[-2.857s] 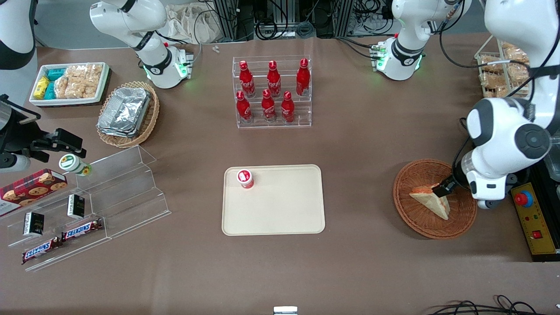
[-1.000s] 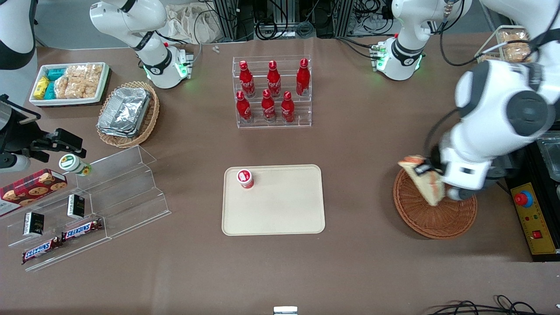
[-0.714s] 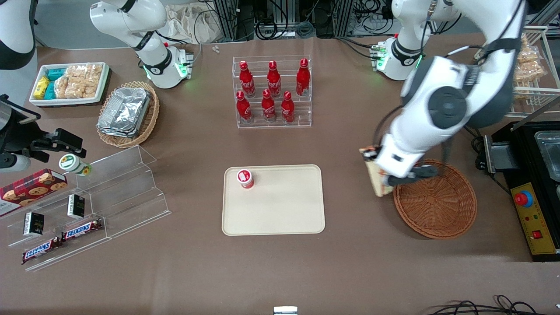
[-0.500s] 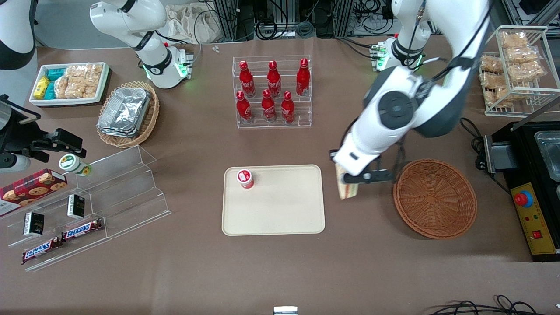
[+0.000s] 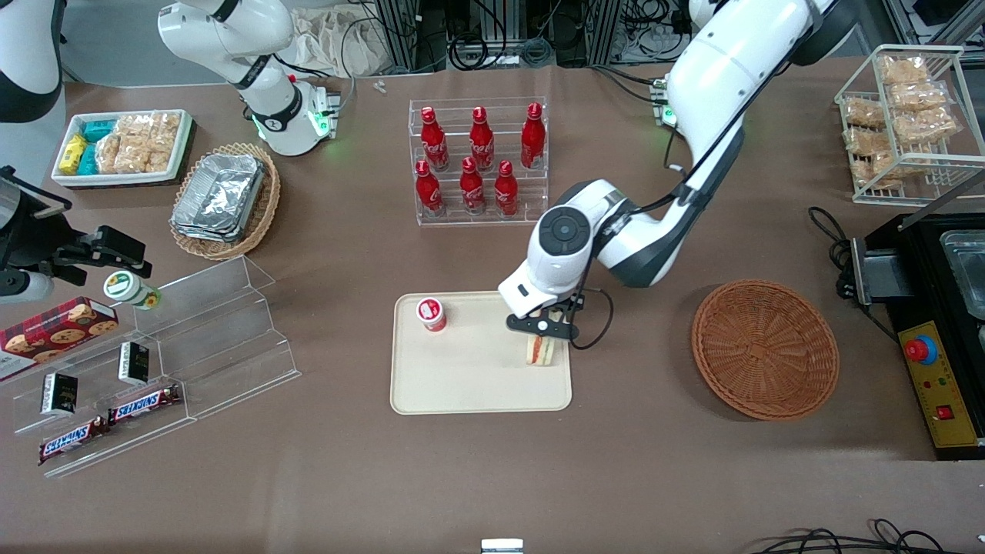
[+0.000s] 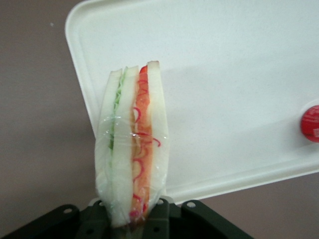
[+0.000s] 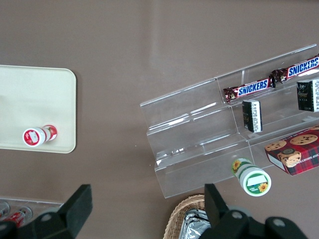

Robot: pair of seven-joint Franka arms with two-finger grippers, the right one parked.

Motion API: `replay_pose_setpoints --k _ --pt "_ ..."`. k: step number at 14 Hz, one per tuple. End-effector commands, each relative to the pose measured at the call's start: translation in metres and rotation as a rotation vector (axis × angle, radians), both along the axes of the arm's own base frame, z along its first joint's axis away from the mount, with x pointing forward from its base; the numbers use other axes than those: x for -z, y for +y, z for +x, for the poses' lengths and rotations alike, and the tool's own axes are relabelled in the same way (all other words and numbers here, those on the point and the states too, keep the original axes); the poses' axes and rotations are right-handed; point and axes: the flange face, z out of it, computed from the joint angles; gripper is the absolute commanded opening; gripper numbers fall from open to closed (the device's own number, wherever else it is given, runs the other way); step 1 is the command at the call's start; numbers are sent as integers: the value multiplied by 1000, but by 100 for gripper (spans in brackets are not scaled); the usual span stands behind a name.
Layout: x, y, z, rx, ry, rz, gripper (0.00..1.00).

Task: Place sandwich from basket to tray
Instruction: 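Lower the sandwich onto the tray and open the left gripper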

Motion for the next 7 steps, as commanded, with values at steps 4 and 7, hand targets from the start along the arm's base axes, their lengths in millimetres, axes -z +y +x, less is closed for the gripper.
replay_pose_setpoints --k 4,7 --pt "28 -4 7 -41 -103 60 24" --pt "20 6 17 -41 -114 58 100"
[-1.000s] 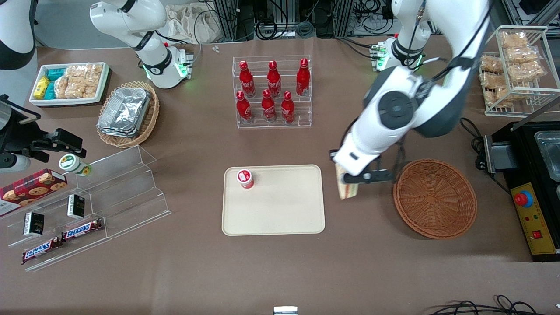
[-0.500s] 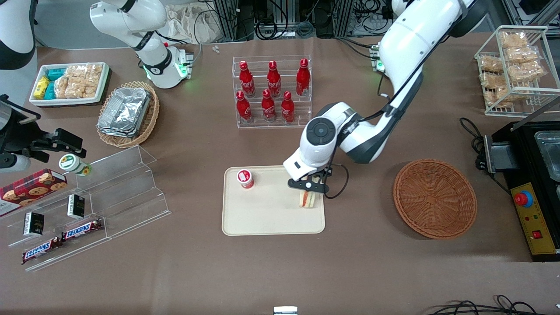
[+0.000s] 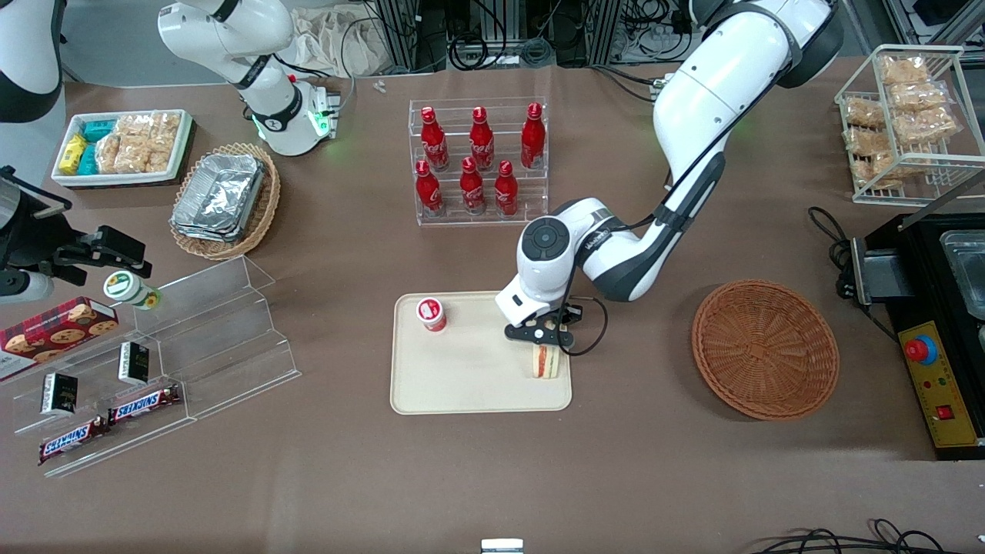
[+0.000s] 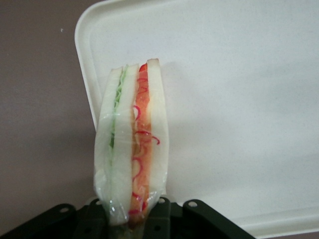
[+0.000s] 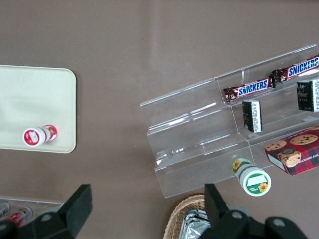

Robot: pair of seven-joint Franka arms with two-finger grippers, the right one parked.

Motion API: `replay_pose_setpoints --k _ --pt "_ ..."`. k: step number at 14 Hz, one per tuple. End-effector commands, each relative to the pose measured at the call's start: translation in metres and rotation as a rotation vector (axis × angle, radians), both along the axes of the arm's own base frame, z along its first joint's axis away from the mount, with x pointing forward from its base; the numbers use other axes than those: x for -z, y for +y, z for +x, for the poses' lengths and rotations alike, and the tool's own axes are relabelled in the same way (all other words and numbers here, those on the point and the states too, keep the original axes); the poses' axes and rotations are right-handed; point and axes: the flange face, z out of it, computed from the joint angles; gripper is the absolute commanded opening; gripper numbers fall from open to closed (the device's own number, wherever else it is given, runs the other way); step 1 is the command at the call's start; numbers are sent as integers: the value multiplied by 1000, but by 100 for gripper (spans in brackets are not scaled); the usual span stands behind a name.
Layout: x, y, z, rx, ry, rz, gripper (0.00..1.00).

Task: Place sandwich from basket to tray
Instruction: 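Lower the sandwich onto the tray and open the left gripper, then raise the left gripper away from the sandwich on the tray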

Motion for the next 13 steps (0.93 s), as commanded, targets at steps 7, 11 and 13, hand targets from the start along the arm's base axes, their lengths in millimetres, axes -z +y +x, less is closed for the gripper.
replay_pose_setpoints --k 7,11,13 --pt "-154 48 34 -159 -118 -52 100" --pt "-215 106 29 -273 -13 3 100" --pt "-238 148 35 -133 63 11 100"
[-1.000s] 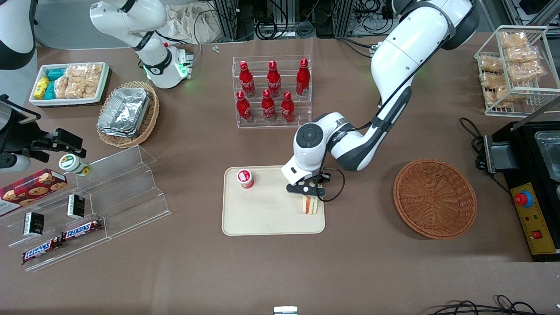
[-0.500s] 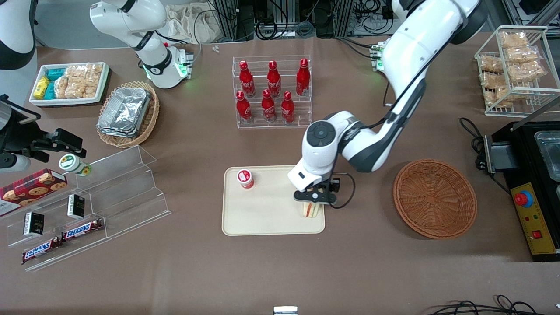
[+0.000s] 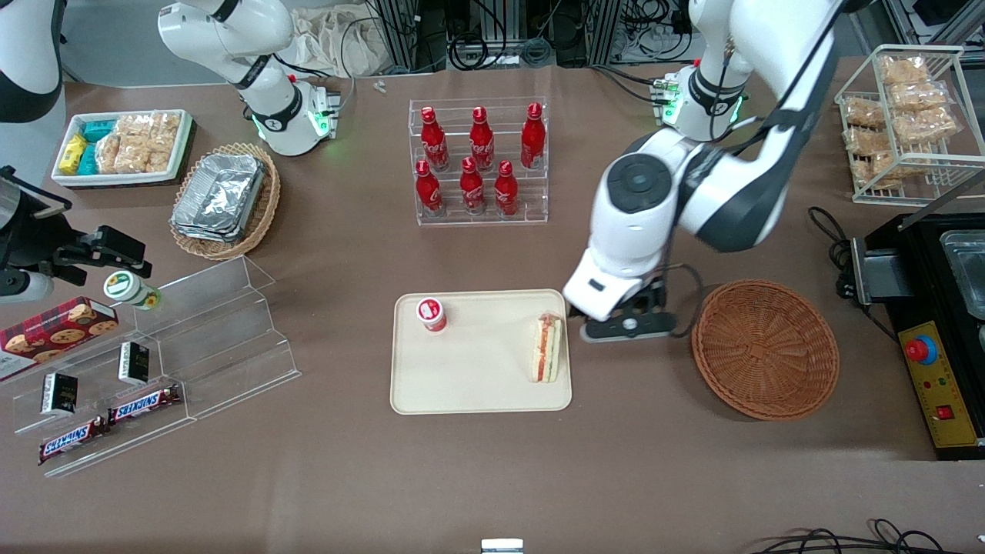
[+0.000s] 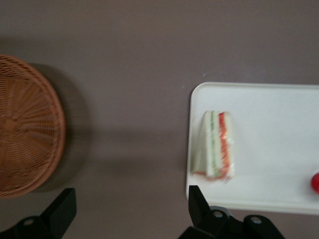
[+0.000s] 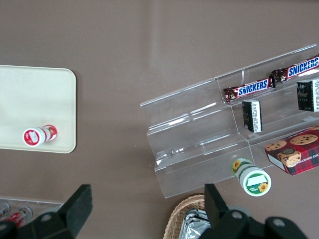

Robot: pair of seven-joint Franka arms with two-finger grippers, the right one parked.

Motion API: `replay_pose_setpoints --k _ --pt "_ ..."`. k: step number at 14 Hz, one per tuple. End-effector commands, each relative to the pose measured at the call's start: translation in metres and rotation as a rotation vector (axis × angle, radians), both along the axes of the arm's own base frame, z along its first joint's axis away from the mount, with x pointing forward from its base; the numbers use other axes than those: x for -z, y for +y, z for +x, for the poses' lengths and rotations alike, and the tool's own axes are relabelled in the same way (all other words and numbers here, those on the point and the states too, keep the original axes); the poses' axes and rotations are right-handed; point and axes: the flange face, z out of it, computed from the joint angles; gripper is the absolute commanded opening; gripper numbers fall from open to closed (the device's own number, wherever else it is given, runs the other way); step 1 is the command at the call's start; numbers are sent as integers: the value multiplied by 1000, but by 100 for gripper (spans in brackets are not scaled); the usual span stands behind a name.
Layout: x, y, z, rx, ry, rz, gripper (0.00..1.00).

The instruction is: Place sandwich from basket to tray

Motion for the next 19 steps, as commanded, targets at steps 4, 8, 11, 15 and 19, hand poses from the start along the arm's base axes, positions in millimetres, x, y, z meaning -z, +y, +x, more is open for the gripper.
replay_pose_setpoints --k 4,8,11,15,19 --pt "-74 111 -1 120 103 -52 100" --pt "-149 215 -25 176 152 -76 100" --pt "-194 284 -55 202 161 -68 100" --pt "-211 301 -67 174 149 -73 100" --pt "-209 289 -47 194 142 -58 100"
